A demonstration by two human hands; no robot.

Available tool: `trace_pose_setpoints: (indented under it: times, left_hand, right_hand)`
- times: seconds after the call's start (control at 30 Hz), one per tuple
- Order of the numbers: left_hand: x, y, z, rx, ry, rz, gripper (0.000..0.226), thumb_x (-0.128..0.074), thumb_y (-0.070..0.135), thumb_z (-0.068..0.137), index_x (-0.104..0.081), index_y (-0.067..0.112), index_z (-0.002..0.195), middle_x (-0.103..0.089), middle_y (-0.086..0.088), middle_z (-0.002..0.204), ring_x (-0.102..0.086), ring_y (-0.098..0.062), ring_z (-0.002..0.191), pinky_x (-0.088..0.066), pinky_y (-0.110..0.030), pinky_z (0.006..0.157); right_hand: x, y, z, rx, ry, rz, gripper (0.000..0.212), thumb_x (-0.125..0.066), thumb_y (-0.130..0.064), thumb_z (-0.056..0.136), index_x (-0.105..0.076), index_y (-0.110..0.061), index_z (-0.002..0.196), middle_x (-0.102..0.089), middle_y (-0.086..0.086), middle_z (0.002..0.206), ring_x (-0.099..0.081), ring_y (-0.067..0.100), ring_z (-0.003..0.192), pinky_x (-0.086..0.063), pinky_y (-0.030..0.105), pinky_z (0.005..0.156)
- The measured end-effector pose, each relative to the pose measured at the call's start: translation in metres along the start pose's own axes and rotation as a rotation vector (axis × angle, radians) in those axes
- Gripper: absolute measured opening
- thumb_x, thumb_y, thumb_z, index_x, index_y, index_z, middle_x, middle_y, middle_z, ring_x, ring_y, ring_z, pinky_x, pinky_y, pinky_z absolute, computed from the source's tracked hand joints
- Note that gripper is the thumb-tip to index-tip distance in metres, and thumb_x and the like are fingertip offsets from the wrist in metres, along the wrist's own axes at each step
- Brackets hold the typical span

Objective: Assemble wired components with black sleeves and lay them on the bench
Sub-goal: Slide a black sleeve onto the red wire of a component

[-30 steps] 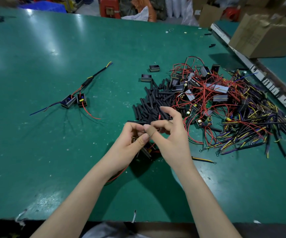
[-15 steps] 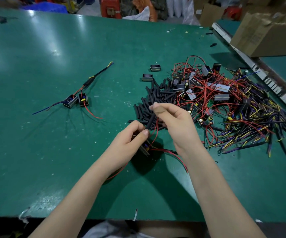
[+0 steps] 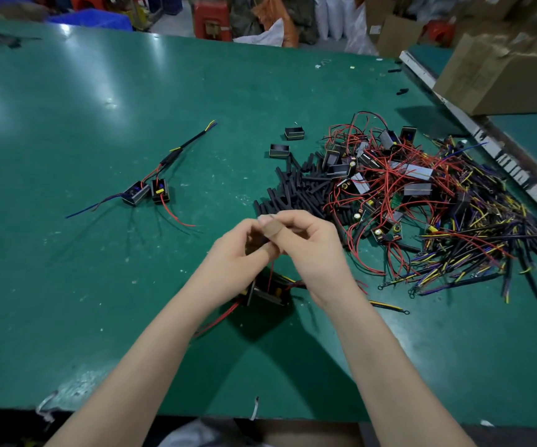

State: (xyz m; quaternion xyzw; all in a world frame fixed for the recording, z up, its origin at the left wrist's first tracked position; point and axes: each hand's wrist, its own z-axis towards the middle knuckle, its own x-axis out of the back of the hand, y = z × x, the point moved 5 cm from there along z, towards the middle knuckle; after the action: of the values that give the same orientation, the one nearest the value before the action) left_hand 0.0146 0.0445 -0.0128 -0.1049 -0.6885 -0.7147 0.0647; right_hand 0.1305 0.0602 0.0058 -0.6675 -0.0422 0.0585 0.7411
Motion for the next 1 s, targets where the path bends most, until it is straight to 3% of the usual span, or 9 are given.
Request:
trace_pose_setpoints:
  times: [0.2, 0.37, 0.47, 0.53, 0.6, 0.73, 0.83, 0.93, 1.0]
  left_hand:
    - [-0.014, -0.008, -0.001, -0.026, 0.046, 0.002, 0.007, -0.058, 0.019, 0.093, -0.063, 0.022, 0.090, -0.063, 0.020, 0.061, -0.050, 0.005, 0.053, -0.041, -0.017, 0.057]
    - [-0.013, -0.006, 0.000, -0.115, 0.122, 0.209, 0.019, -0.058, 0.022, 0.093, -0.058, 0.021, 0.074, -0.059, 0.028, 0.061, -0.049, 0.003, 0.057, -0.038, -0.017, 0.057]
    - [-0.014, -0.010, 0.003, -0.094, 0.133, 0.239, 0.013, -0.059, 0.024, 0.092, -0.062, 0.019, 0.080, -0.062, 0.014, 0.065, -0.051, -0.005, 0.061, -0.043, -0.026, 0.062]
    - [-0.011, -0.013, 0.004, -0.064, 0.144, 0.221, 0.007, -0.061, 0.027, 0.090, -0.065, 0.022, 0.088, -0.062, 0.009, 0.067, -0.052, -0.008, 0.062, -0.044, -0.028, 0.062]
    - [-0.007, -0.017, 0.005, -0.023, 0.155, 0.106, 0.003, -0.065, 0.029, 0.088, -0.066, 0.029, 0.090, -0.064, 0.009, 0.066, -0.052, -0.006, 0.059, -0.043, -0.022, 0.055]
    - [0.003, -0.022, 0.005, 0.067, 0.226, -0.264, 0.008, -0.069, 0.020, 0.084, -0.070, 0.025, 0.090, -0.071, 0.008, 0.071, -0.057, -0.001, 0.063, -0.039, -0.012, 0.051]
    - [0.004, -0.020, 0.004, 0.070, 0.230, -0.381, 0.006, -0.070, 0.020, 0.083, -0.071, 0.021, 0.088, -0.072, 0.009, 0.069, -0.058, 0.006, 0.056, -0.040, -0.007, 0.052]
    - [0.003, -0.021, 0.004, 0.074, 0.225, -0.379, 0.007, -0.076, 0.022, 0.076, -0.073, 0.021, 0.083, -0.074, 0.001, 0.078, -0.067, -0.003, 0.072, -0.046, -0.009, 0.063]
    - [0.003, -0.023, 0.004, 0.074, 0.218, -0.356, 0.009, -0.078, 0.020, 0.075, -0.073, 0.021, 0.082, -0.074, -0.002, 0.081, -0.067, -0.008, 0.077, -0.050, -0.014, 0.069]
  right_hand:
    - [0.008, -0.006, 0.007, 0.022, 0.068, 0.009, 0.023, -0.076, -0.011, 0.079, -0.077, -0.033, 0.069, -0.059, -0.002, 0.098, -0.061, -0.001, 0.078, -0.048, 0.014, 0.058]
    - [0.009, 0.006, 0.006, -0.006, 0.282, 0.120, 0.016, -0.075, -0.009, 0.080, -0.075, -0.023, 0.074, -0.059, 0.009, 0.098, -0.059, 0.003, 0.073, -0.047, 0.017, 0.051]
    - [0.007, 0.018, 0.007, -0.092, 0.384, 0.164, 0.008, -0.075, -0.009, 0.079, -0.073, -0.014, 0.074, -0.064, 0.013, 0.100, -0.061, 0.017, 0.083, -0.048, 0.033, 0.070]
    - [0.005, 0.019, 0.012, -0.151, 0.325, 0.117, 0.004, -0.075, -0.011, 0.080, -0.073, -0.014, 0.077, -0.070, 0.009, 0.097, -0.065, 0.010, 0.084, -0.052, 0.026, 0.077]
    - [0.005, 0.014, 0.019, -0.183, 0.178, 0.054, 0.004, -0.075, -0.014, 0.081, -0.073, -0.016, 0.083, -0.072, -0.002, 0.083, -0.065, 0.001, 0.073, -0.050, 0.017, 0.067]
    - [0.026, -0.003, 0.036, -0.251, 0.007, -0.142, 0.034, -0.070, -0.036, 0.084, -0.065, -0.020, 0.114, -0.069, -0.010, 0.092, -0.062, -0.004, 0.068, -0.047, 0.011, 0.057]
    - [0.047, -0.012, 0.051, -0.219, 0.042, -0.372, 0.025, -0.065, -0.038, 0.088, -0.065, -0.022, 0.107, -0.068, -0.009, 0.091, -0.061, 0.001, 0.072, -0.046, 0.015, 0.063]
    - [0.046, -0.009, 0.066, -0.129, -0.027, -0.882, 0.023, -0.066, -0.035, 0.088, -0.066, -0.022, 0.107, -0.064, -0.007, 0.090, -0.059, 0.012, 0.087, -0.043, 0.025, 0.075]
    - [0.038, 0.000, 0.071, -0.144, -0.090, -1.061, 0.023, -0.066, -0.036, 0.087, -0.067, -0.023, 0.107, -0.061, -0.007, 0.089, -0.060, 0.018, 0.092, -0.048, 0.030, 0.078]
